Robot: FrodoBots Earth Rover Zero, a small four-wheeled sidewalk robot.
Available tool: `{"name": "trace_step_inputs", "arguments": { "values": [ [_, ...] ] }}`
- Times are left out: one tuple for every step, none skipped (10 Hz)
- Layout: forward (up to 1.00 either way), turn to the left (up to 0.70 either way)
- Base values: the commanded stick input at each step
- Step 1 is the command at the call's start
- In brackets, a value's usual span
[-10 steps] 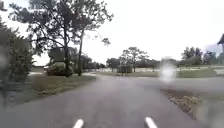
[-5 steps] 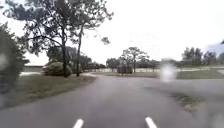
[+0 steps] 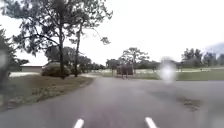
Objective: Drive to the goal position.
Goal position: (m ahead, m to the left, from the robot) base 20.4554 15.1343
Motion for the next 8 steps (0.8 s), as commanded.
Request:
{"name": "trace_step_inputs", "arguments": {
  "values": [
    [0.85, 0.00],
    [0.85, 0.00],
    [0.85, 0.00],
    [0.85, 0.00],
    [0.85, 0.00],
    [0.85, 0.00],
    [0.85, 0.00],
    [0.85, 0.00]
  ]
}}
